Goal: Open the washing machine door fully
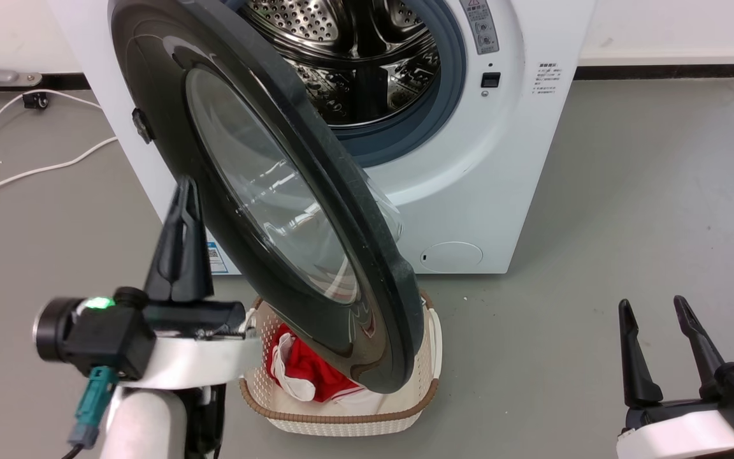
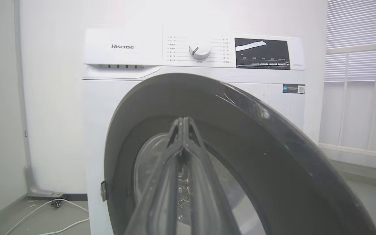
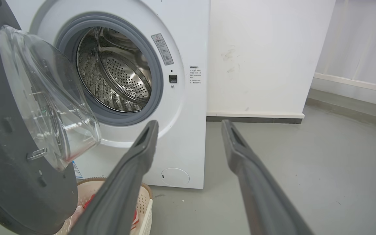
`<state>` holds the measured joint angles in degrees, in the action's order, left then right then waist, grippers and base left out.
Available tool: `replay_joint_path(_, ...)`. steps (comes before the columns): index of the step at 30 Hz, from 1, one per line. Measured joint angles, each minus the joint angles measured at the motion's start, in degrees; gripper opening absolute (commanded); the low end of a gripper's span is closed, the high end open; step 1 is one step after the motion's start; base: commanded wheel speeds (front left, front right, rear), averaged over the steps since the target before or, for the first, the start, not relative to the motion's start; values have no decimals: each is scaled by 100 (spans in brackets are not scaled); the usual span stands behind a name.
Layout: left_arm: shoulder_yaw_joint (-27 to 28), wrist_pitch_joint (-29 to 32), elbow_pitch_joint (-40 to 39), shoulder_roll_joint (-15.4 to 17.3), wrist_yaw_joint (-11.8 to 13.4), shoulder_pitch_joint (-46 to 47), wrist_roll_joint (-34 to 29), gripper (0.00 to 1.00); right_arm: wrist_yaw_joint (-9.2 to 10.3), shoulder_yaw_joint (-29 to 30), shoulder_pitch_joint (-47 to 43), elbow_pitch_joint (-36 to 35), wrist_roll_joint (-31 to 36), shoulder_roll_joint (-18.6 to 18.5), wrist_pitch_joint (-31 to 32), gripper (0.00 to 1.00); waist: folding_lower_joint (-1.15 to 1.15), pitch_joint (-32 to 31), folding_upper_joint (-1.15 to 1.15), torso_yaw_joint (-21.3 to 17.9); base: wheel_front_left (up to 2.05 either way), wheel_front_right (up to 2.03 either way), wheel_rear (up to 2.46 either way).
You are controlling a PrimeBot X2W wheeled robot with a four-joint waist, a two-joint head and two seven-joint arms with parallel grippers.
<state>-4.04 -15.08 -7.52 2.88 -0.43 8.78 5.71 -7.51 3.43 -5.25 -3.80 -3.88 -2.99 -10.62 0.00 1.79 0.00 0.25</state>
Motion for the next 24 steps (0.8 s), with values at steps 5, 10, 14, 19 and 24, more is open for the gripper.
replay_joint_path(5,-26,0,-834,1,51,249,-105,0,0,29,0,-4,0,0,1,100,0,26,0,11,0,0,0)
replay_joint_path(10,-305,0,-1666,1,52,572,-203,0,0,57,15,-15,-1,0,1,100,0,68,0,17,0,0,0)
replay_joint_path(14,-639,-1,-2192,0,-8,805,-301,0,0,58,27,-19,-2,0,7,100,0,92,0,12,0,0,0)
replay_joint_path(19,-1367,-4,-2407,0,-212,856,-293,0,0,51,28,-43,-14,0,42,100,0,87,0,0,0,0,0)
replay_joint_path(24,-2259,257,-2039,-2,-416,769,-88,0,0,37,25,-59,-32,0,58,100,0,75,0,1,0,0,0)
